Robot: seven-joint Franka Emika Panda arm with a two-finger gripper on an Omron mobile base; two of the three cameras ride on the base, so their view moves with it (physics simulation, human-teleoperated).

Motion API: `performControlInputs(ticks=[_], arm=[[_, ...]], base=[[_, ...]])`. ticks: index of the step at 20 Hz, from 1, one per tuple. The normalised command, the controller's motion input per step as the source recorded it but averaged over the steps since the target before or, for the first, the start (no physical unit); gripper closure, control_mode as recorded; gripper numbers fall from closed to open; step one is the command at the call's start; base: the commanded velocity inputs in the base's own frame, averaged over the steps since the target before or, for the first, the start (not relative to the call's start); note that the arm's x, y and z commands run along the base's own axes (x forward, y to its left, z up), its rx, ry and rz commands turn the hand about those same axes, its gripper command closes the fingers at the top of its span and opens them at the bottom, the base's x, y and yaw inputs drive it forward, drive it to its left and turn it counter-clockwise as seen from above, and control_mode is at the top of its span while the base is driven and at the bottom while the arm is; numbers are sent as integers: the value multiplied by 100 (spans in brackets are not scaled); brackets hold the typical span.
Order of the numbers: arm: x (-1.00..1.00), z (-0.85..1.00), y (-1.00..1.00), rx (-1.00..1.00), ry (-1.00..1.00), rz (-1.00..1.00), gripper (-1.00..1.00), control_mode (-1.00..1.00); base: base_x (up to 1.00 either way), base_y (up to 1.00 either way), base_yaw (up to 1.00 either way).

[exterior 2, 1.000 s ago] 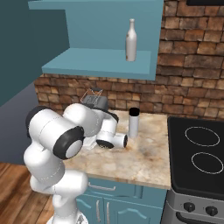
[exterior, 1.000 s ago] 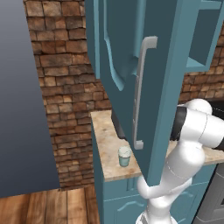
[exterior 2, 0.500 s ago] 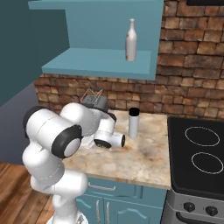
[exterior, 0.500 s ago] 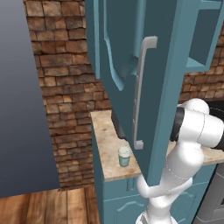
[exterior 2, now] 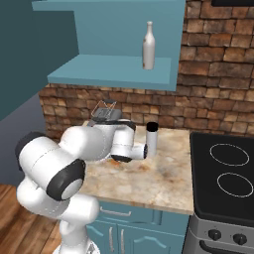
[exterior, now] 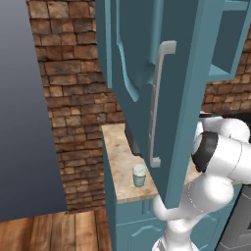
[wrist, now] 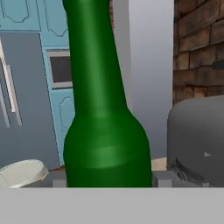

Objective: Sort all alcoholic drinks to one cabinet, and non-alcoholic drinks to the other.

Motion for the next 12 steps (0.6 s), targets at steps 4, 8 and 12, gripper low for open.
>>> performControlInputs(ticks=[4, 8, 12], arm=[[-47, 100, -33, 1, 0, -5, 100, -100], [-25, 100, -25, 0, 0, -10, 100, -100], [-7, 89, -5, 1, 0, -17, 100, -100]], base=[[0, 0, 0], [0, 0, 0], [0, 0, 0]])
